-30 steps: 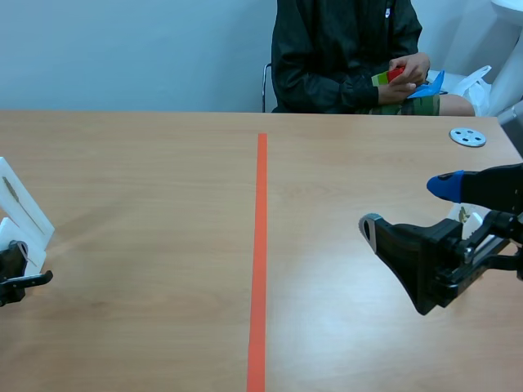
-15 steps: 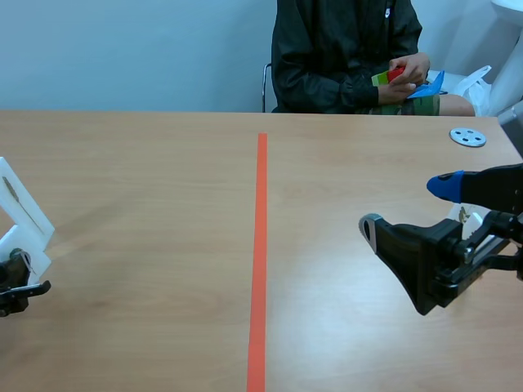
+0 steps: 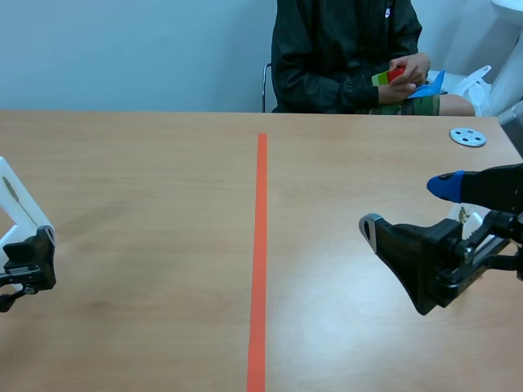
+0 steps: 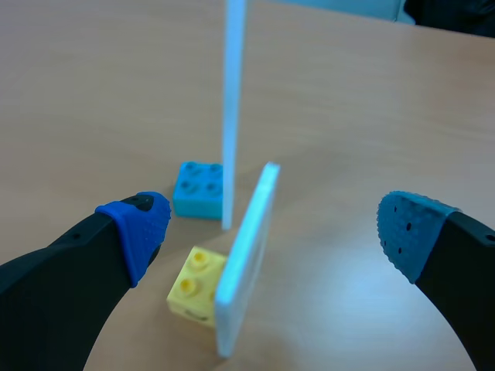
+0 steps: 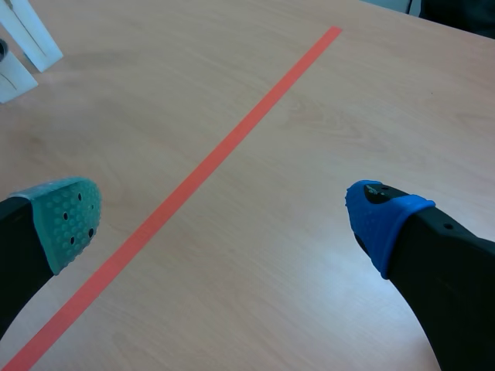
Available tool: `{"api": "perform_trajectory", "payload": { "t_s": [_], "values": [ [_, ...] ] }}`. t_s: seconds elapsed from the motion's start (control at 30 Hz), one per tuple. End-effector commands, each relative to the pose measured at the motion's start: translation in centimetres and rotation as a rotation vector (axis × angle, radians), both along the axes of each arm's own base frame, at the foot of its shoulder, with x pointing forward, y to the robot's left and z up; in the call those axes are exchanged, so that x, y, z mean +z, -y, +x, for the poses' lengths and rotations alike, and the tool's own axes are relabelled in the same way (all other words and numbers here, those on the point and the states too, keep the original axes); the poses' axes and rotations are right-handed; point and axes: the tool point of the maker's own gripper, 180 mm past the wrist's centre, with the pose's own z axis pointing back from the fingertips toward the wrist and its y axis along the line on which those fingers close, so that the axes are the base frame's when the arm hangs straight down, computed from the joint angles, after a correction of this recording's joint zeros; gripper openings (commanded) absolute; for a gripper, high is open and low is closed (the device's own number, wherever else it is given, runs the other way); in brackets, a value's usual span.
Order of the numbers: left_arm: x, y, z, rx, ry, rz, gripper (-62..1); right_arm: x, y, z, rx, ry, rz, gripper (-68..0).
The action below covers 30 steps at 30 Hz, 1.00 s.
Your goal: Sort the leaf by its shape. The table is split by an orange tape line. A compound leaf with several leaflets goes to the left side, a simple leaf with one blade goes to the right side. Return to the home posture when a red brick is placed on the table.
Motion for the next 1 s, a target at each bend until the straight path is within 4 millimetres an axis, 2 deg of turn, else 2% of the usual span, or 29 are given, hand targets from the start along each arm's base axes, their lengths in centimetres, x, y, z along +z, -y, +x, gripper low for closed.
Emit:
{"api": "perform_trajectory", "payload": {
  "t_s": [0.0,0.23,0.5,0.67,0.8,0.97],
  "values": [
    [2.5,0.1,0.3,-0.026,0.064,0.024,0.5,0.7,0.6,0.5,-0.011,0.026,0.002,0.4],
    [6.9,3.7,-0.9,-0.175,0.124,0.082,1.4,0.7,0.6,0.5,-0.011,0.026,0.002,0.4],
    [10.2,11.6,-3.9,-0.471,0.092,0.058,1.4,0.7,0.6,0.5,-0.011,0.026,0.002,0.4],
    [11.9,15.7,-5.8,-0.630,0.072,0.038,1.4,0.7,0.6,0.5,-0.011,0.026,0.002,0.4],
    [13.0,17.6,-6.8,-0.710,0.087,0.017,1.4,0.8,0.6,0.5,-0.012,0.029,0.005,0.4],
    [12.9,19.1,-7.6,-0.769,0.083,-0.017,1.4,0.8,0.6,0.5,-0.012,0.029,0.005,0.4]
  ]
}}
